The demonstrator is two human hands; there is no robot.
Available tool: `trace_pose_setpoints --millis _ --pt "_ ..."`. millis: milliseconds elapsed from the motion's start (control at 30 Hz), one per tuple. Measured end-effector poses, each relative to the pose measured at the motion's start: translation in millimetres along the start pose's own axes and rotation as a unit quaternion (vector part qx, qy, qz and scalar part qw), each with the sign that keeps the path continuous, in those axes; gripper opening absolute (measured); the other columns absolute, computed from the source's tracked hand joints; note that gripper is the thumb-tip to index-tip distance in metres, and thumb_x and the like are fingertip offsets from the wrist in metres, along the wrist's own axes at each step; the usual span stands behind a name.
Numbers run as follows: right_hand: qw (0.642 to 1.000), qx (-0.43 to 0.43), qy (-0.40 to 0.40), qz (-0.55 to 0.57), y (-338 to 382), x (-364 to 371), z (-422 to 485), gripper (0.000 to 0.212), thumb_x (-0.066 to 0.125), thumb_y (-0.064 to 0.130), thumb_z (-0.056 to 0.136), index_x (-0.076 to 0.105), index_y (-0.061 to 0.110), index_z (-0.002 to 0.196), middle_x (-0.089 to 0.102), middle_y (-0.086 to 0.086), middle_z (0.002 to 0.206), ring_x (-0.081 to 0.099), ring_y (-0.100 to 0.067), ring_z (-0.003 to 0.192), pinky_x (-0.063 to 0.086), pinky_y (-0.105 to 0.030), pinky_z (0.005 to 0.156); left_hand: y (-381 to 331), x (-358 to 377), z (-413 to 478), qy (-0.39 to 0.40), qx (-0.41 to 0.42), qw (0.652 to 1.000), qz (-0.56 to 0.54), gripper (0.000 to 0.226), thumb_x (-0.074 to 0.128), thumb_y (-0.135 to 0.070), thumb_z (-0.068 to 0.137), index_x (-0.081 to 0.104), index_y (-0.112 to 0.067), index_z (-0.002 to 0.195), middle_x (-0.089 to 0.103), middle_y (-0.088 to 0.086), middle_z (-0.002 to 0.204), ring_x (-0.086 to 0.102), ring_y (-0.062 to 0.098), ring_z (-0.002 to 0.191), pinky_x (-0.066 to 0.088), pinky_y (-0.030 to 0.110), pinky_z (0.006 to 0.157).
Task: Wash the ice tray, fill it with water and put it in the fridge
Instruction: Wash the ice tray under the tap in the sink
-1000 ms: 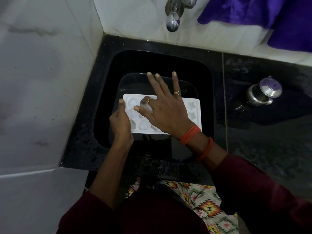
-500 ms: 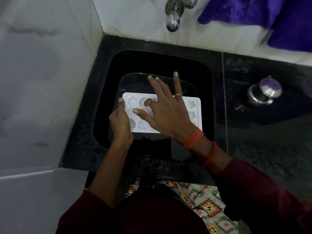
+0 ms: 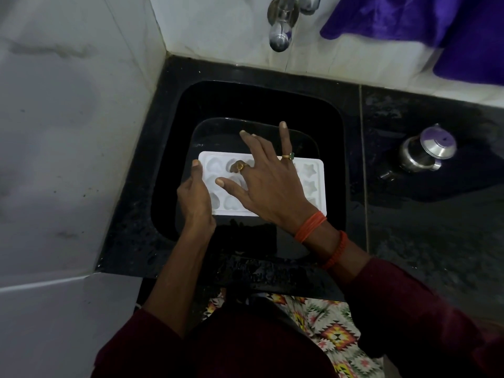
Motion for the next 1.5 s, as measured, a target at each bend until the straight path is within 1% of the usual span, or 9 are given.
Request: trace_pose_setpoints --millis 133,233,500,667,800,967,1133,1333,1500 --pt "1.0 0.006 -0.008 0.001 2 -4 3 0.062 0.037 0.068 0.1 0.08 0.023 0.102 0.055 -0.015 0.146 0.053 -0.026 0.134 0.0 -0.059 0.125 1 0 1 -0.004 -0.003 1.0 0.008 0.033 0.05 -0.052 0.101 0.066 -0.028 0.086 0.073 -0.001 0.095 0.071 0.02 0.091 0.059 0.036 0.081" --pt "1.0 0.002 -0.021 0.016 5 -9 8 0.06 0.039 0.066 0.1 0.078 0.022 0.107 0.055 -0.015 0.146 0.054 -0.026 0.132 -0.002 -0.058 0.125 -1 2 -1 -0.005 0.001 1.0 0.013 0.034 0.05 -0.052 0.101 0.066 -0.028 0.083 0.071 -0.003 0.091 0.07 0.018 0.091 0.057 0.034 0.08" --pt "0.998 -0.037 0.042 -0.005 13 8 12 0.059 0.04 0.067 0.099 0.077 0.023 0.11 0.049 -0.019 0.152 0.047 -0.03 0.141 0.004 -0.063 0.124 0 7 -3 0.018 0.004 1.0 -0.002 0.039 0.052 -0.05 0.1 0.071 -0.022 0.08 0.074 0.0 0.079 0.073 0.021 0.078 0.059 0.04 0.081" --pt "0.998 -0.043 0.035 -0.001 14 8 15 0.063 0.034 0.069 0.1 0.079 0.025 0.108 0.049 -0.02 0.152 0.046 -0.03 0.141 0.003 -0.062 0.124 1 7 -2 0.018 -0.006 1.0 -0.006 0.04 0.051 -0.053 0.1 0.072 -0.022 0.086 0.076 0.005 0.092 0.074 0.024 0.089 0.059 0.047 0.09" --pt "0.999 -0.051 0.011 0.004 14 -1 19 0.063 0.035 0.067 0.1 0.081 0.023 0.103 0.051 -0.017 0.15 0.046 -0.028 0.141 -0.003 -0.058 0.125 0 7 -3 0.019 0.001 1.0 -0.005 0.039 0.052 -0.052 0.1 0.072 -0.022 0.086 0.076 0.002 0.088 0.074 0.021 0.086 0.06 0.044 0.088" --pt "0.998 -0.054 0.01 -0.004 17 1 18 0.063 0.036 0.066 0.1 0.081 0.022 0.101 0.052 -0.018 0.15 0.046 -0.031 0.14 0.004 -0.059 0.125 -2 6 -4 0.024 0.004 1.0 -0.008 0.039 0.051 -0.051 0.101 0.073 -0.022 0.087 0.077 0.004 0.09 0.075 0.023 0.088 0.061 0.043 0.086" --pt "0.998 -0.056 0.016 0.004 17 0 21 0.068 0.031 0.066 0.101 0.082 0.022 0.099 0.051 -0.018 0.151 0.045 -0.032 0.142 0.001 -0.057 0.126 0 7 -3 0.021 0.002 1.0 -0.007 0.038 0.054 -0.052 0.099 0.073 -0.024 0.083 0.077 0.004 0.093 0.074 0.024 0.094 0.058 0.048 0.092" --pt "0.999 -0.051 -0.002 -0.013 16 0 21 0.062 0.036 0.065 0.102 0.081 0.024 0.096 0.054 -0.016 0.149 0.046 -0.031 0.14 0.001 -0.057 0.126 -2 4 -1 0.015 0.002 1.0 0.002 0.039 0.054 -0.054 0.098 0.072 -0.026 0.08 0.077 0.002 0.093 0.073 0.023 0.094 0.057 0.048 0.094" --pt "0.999 -0.028 -0.006 -0.021 18 0 25 0.064 0.033 0.066 0.102 0.081 0.025 0.092 0.047 -0.016 0.155 0.043 -0.034 0.143 -0.008 -0.052 0.126 -3 7 -3 0.021 0.009 1.0 0.008 0.035 0.052 -0.052 0.1 0.069 -0.029 0.08 0.073 -0.005 0.089 0.07 0.017 0.094 0.057 0.037 0.088"
Point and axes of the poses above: each hand's wrist, its own z-axis towards the middle knuckle, its own x-axis out of the palm, y = z × x, the point moved 5 cm from there along z, towards the middle knuckle
